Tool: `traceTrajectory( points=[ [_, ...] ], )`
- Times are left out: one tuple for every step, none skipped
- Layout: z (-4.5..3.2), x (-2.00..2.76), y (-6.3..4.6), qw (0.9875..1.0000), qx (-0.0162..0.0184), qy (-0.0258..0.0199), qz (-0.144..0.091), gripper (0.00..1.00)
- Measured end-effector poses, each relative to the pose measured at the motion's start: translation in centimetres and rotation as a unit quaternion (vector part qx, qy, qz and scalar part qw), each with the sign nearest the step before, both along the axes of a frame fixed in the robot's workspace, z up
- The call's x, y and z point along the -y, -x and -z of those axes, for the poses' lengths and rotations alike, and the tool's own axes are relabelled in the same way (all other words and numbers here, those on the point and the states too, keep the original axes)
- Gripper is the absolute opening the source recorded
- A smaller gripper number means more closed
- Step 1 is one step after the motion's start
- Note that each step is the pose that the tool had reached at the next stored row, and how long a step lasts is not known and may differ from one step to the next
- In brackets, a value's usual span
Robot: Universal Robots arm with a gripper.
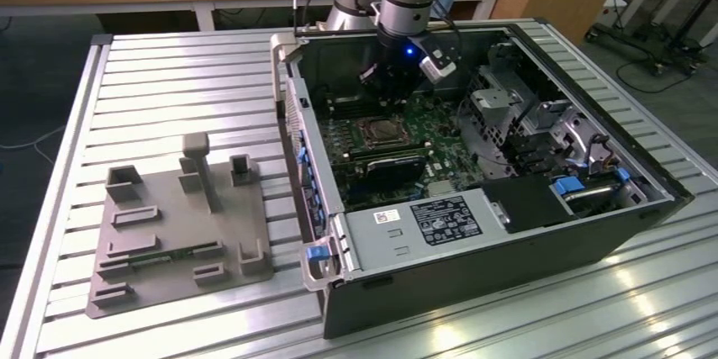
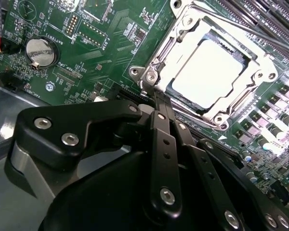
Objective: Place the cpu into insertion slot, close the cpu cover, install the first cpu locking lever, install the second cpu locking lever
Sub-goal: 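Install the first cpu locking lever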
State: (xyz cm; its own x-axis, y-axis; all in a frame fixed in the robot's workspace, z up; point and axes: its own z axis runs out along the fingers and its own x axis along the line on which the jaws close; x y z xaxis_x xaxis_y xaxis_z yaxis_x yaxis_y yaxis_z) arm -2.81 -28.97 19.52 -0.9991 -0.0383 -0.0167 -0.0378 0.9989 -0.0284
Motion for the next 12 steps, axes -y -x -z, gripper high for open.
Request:
traceTrajectory(
  points=[
    [0.0, 0.0, 0.0, 1.0, 0.0, 0.0, 0.0, 0.11],
    [-0.02, -0.01, 0.0, 1.0, 0.0, 0.0002, 0.0, 0.11],
    [-0.06, -0.01, -0.01, 1.0, 0.0, 0.0003, 0.0, 0.11],
    [-0.1, -0.02, 0.0, 1.0, 0.0003, 0.0, 0.0, 0.11],
    [-0.17, -0.02, -0.01, 1.0, 0.0006, -0.0004, 0.0, 0.11],
    [-0.26, -0.03, -0.01, 1.0, 0.0008, -0.0004, 0.0, 0.11],
    [-0.34, -0.04, -0.02, 1.0, 0.0009, -0.0005, 0.0, 0.11],
    [-0.42, -0.06, -0.01, 1.0, 0.0007, -0.0009, 0.0, 0.11],
    [-0.54, -0.06, 0.0, 1.0, 0.0005, -0.0005, 0.0, 0.11],
    [-0.63, -0.07, 0.0, 1.0, 0.0005, -0.0004, 0.0, 0.11],
    [-0.72, -0.08, 0.0, 1.0, 0.0005, -0.0004, 0.0, 0.11],
    [-0.8, -0.09, 0.01, 1.0, 0.0004, -0.0004, 0.0, 0.11]
  ],
)
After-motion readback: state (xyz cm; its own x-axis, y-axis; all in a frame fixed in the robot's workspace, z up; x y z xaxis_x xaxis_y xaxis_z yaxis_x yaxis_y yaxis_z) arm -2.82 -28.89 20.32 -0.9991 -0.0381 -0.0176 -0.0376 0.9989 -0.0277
